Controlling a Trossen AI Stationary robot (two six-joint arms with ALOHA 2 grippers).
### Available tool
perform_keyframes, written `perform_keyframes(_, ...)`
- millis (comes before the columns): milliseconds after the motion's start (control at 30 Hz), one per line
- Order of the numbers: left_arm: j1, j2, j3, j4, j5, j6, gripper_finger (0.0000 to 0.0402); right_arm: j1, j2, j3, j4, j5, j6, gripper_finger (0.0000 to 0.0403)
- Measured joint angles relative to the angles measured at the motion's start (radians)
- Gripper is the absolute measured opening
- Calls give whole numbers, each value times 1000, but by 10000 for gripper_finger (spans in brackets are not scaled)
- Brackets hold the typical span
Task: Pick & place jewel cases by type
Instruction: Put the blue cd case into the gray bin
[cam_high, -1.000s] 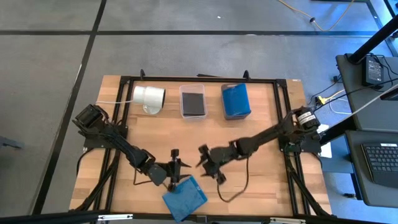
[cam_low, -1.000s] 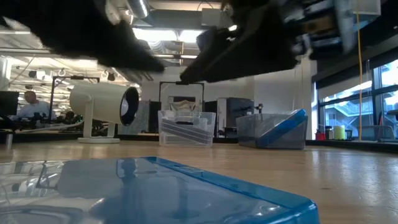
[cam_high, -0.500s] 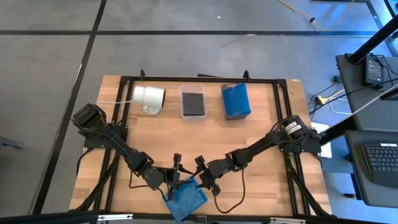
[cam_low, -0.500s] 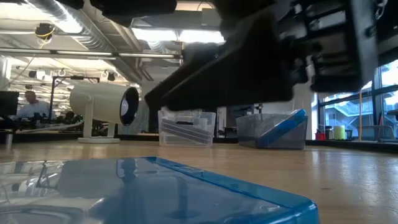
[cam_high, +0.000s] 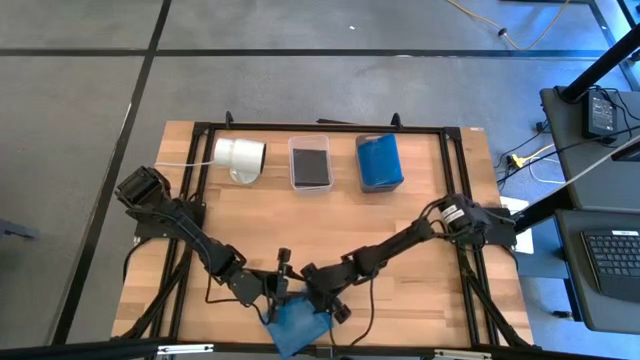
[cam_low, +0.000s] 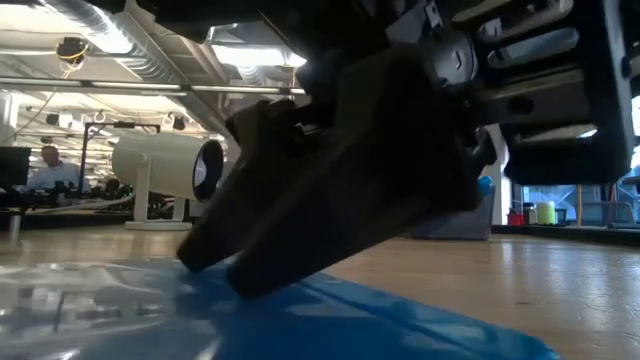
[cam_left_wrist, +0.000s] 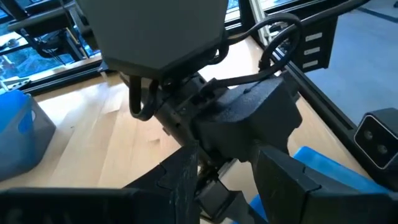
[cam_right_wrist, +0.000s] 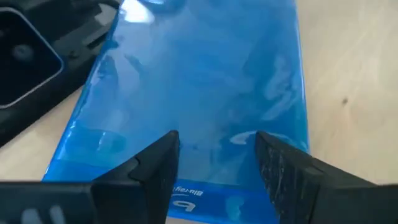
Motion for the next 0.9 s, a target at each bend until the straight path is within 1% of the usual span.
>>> perform_keyframes(67,0,0,0,-2,0,-1,143,-5,-9,15,-68,20,-1,216)
perform_keyframes(133,2,0,0,-3,-5,-2,143,-12,-17,16,-127,66,-8,216)
perform_keyframes(233,-1,0,0,-5,-27,-2,143,-24,-24,19,-220,122,-19,216)
perform_keyframes(333,-3,0,-1,-12,-61,0,143,-38,-28,20,-293,155,0,216)
perform_keyframes(467,-4,3,2,-6,-70,-2,143,-60,-29,21,-329,177,51,216)
perform_keyframes(533,-3,2,-1,-16,-95,-11,143,-73,-30,21,-340,189,72,216)
perform_keyframes(800,-2,0,-1,-64,-167,-168,144,-102,-47,19,-391,197,177,216)
perform_keyframes(900,-3,0,0,-91,-206,-224,143,-106,-51,19,-406,231,219,216)
